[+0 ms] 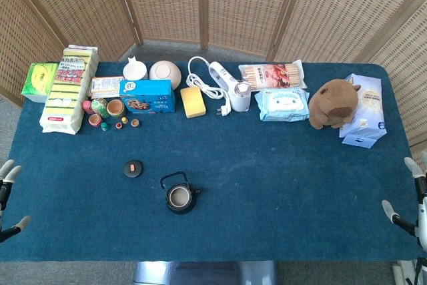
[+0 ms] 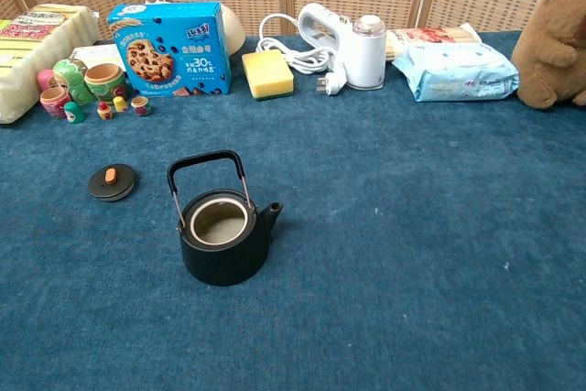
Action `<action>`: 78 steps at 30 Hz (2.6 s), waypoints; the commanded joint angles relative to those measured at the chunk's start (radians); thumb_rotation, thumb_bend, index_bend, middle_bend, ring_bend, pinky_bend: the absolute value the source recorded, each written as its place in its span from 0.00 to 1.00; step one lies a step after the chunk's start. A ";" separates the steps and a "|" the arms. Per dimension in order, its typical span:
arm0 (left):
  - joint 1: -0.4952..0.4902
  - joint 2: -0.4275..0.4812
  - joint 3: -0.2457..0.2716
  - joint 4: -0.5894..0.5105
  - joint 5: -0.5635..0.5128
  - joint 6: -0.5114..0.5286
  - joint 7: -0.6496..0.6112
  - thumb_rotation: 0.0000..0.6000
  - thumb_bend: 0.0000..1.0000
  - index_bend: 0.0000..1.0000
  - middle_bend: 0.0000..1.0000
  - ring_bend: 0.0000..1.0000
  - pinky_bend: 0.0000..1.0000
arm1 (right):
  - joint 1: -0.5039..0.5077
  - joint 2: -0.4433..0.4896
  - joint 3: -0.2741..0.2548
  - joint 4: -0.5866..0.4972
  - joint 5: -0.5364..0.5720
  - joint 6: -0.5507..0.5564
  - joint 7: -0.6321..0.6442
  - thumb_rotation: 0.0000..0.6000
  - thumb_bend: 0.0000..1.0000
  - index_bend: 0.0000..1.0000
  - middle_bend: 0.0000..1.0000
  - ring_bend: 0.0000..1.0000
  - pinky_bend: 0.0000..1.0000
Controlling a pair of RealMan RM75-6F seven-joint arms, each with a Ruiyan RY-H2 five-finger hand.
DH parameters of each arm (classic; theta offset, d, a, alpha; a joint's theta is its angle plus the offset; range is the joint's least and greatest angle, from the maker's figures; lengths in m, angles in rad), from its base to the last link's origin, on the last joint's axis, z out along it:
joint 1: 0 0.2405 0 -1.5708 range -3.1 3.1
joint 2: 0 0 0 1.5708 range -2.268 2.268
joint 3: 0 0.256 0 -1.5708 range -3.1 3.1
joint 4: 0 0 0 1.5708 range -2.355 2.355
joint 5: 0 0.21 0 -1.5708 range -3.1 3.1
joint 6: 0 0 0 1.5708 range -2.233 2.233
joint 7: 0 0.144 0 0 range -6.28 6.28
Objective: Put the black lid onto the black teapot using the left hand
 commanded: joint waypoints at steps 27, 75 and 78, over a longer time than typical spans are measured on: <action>-0.363 -0.150 -0.178 0.013 -0.262 -0.439 0.286 1.00 0.09 0.31 0.00 0.00 0.04 | 0.025 0.010 -0.024 -0.008 -0.003 -0.087 0.018 1.00 0.25 0.12 0.00 0.00 0.00; -0.648 -0.543 -0.143 0.169 -0.713 -0.522 0.861 1.00 0.13 0.31 0.00 0.00 0.04 | 0.031 0.055 -0.032 -0.007 -0.002 -0.109 0.127 1.00 0.25 0.12 0.00 0.00 0.00; -0.657 -0.554 -0.142 0.177 -0.725 -0.517 0.877 1.00 0.13 0.31 0.00 0.00 0.04 | 0.032 0.057 -0.033 -0.008 -0.005 -0.112 0.130 1.00 0.25 0.12 0.00 0.00 0.00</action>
